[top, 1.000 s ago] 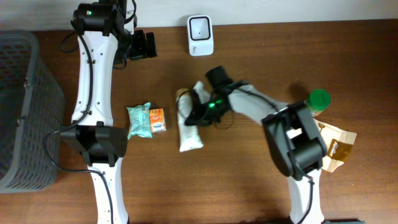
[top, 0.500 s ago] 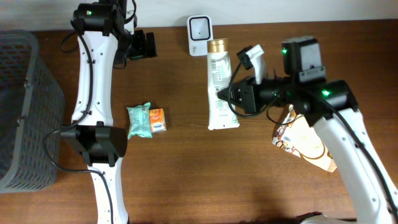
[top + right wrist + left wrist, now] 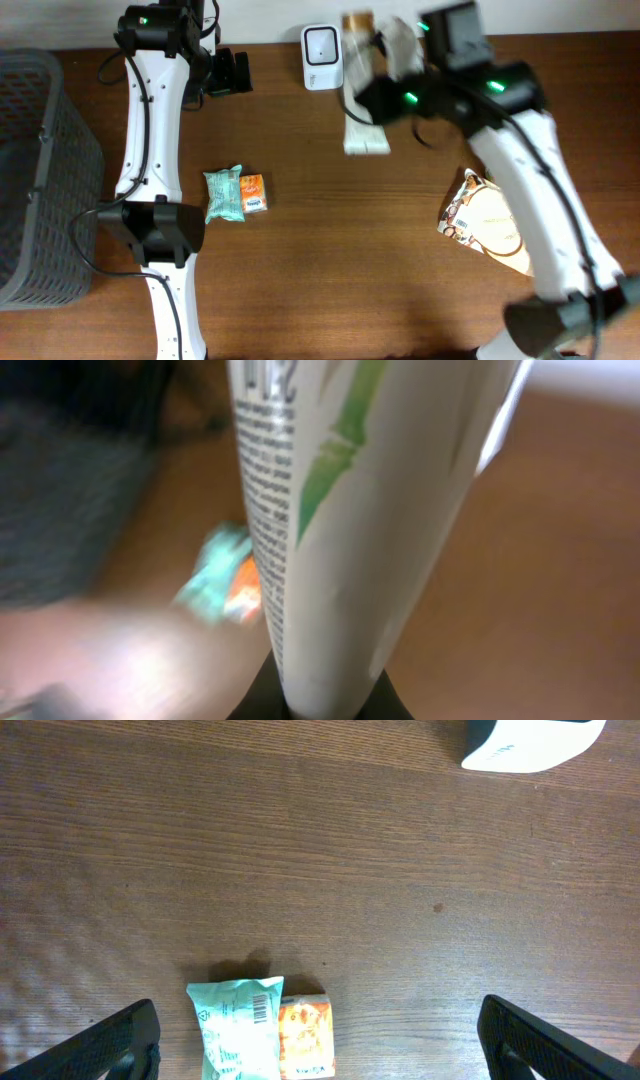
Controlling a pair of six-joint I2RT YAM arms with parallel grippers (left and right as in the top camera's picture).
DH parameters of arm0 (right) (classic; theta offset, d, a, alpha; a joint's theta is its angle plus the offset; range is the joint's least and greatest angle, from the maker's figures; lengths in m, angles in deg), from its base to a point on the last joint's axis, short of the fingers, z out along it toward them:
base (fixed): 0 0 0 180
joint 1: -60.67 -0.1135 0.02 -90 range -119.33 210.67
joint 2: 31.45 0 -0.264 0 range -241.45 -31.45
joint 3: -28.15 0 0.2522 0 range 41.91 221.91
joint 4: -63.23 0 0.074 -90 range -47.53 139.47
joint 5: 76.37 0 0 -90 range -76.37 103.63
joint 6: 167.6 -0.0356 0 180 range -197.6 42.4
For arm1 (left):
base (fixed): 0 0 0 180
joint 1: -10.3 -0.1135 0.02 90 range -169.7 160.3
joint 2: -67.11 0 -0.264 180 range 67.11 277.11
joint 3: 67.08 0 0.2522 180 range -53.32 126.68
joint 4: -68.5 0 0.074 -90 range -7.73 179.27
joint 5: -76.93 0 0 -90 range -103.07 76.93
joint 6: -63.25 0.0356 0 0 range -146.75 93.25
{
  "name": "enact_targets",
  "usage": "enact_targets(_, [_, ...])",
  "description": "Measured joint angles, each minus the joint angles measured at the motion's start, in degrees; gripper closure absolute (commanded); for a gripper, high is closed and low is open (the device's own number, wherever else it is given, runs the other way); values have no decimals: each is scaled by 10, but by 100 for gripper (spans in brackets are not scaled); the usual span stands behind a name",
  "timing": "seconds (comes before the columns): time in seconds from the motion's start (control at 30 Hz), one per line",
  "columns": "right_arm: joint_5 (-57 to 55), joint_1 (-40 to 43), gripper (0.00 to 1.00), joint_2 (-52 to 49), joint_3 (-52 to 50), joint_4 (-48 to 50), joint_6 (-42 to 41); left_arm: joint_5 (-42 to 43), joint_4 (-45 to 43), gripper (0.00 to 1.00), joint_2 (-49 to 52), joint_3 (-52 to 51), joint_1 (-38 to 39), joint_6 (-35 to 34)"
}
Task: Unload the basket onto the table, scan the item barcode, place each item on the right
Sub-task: 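Lift the white tube and hold it in front of the scanner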
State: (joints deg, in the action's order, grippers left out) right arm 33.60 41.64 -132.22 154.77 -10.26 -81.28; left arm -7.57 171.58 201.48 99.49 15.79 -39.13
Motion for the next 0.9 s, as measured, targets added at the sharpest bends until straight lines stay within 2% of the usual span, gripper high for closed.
enact_targets(0.03, [-87,-26,96,-41,29,31,22,0,0,1,0,0,0,0])
enact_targets(0.17, [-315,-67,96,-149,42,198,141,0,1,1,0,0,0,0])
enact_targets(0.3, [-418,-64,96,-260,40,366,266,0,0,1,0,0,0,0])
enact_targets(0.4, [-463,-64,96,-304,39,463,342,0,0,1,0,0,0,0])
enact_targets(0.57, [-493,-64,96,-362,39,513,428,0,0,1,0,0,0,0])
enact_targets(0.7, [-507,-64,96,-410,39,512,449,0,0,1,0,0,0,0])
enact_targets(0.9, [-545,-64,96,-417,39,512,462,0,0,1,0,0,0,0])
